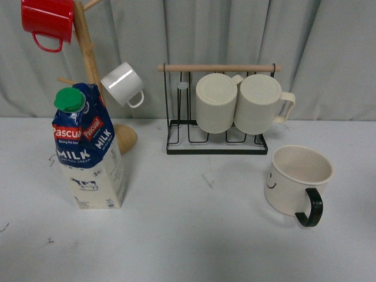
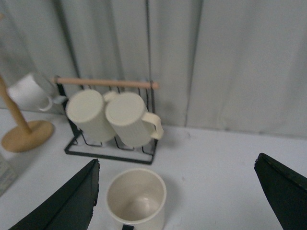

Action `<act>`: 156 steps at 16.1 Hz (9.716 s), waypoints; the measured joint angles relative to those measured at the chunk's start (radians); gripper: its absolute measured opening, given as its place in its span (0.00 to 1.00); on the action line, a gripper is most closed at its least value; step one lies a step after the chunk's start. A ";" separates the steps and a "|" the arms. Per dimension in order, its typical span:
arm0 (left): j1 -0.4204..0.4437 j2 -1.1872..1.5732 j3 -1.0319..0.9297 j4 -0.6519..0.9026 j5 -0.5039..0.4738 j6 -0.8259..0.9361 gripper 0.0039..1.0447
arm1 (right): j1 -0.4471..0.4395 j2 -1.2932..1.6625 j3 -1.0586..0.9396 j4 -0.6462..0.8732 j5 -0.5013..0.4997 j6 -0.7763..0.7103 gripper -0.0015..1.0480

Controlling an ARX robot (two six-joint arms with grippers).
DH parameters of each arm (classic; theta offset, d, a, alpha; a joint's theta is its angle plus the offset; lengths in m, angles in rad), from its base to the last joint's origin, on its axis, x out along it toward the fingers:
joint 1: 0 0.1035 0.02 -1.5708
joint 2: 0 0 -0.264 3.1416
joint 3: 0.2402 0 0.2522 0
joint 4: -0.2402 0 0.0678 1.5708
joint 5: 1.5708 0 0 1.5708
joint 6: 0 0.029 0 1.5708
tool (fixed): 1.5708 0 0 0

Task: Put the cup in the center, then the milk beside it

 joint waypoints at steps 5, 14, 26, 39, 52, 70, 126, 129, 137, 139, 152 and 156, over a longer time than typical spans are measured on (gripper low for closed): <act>0.000 0.000 0.000 0.000 0.000 0.000 0.94 | 0.146 0.616 0.465 -0.373 0.314 0.188 0.94; 0.000 0.000 0.000 0.000 0.000 0.000 0.94 | 0.183 0.855 0.674 -0.578 0.374 0.262 0.94; 0.000 0.000 0.000 0.000 0.000 0.000 0.94 | 0.189 0.891 0.690 -0.586 0.358 0.284 0.46; 0.000 0.000 0.000 0.000 0.000 0.000 0.94 | 0.449 0.827 0.761 -0.739 0.432 0.458 0.03; 0.000 0.000 0.000 0.000 0.000 0.000 0.94 | 0.471 0.943 0.849 -0.767 0.513 0.499 0.03; 0.000 0.000 0.000 0.000 0.000 0.000 0.94 | 0.272 0.264 0.212 0.065 0.470 0.219 0.70; -0.045 1.009 0.660 0.014 0.199 -0.005 0.94 | 0.092 -1.101 -0.282 -0.790 0.355 0.050 0.94; -0.127 1.263 0.813 0.058 0.165 0.017 0.94 | 0.092 -1.101 -0.282 -0.790 0.355 0.050 0.94; -0.224 1.511 0.862 0.147 0.093 0.048 0.94 | 0.092 -1.101 -0.282 -0.790 0.355 0.050 0.94; -0.194 1.558 0.873 0.186 0.040 0.049 0.94 | 0.092 -1.101 -0.282 -0.791 0.355 0.050 0.94; -0.095 1.633 0.922 0.224 0.071 -0.061 0.94 | 0.092 -1.101 -0.282 -0.790 0.355 0.050 0.94; -0.093 1.633 0.921 0.241 0.087 -0.047 0.94 | 0.092 -1.101 -0.282 -0.790 0.355 0.050 0.94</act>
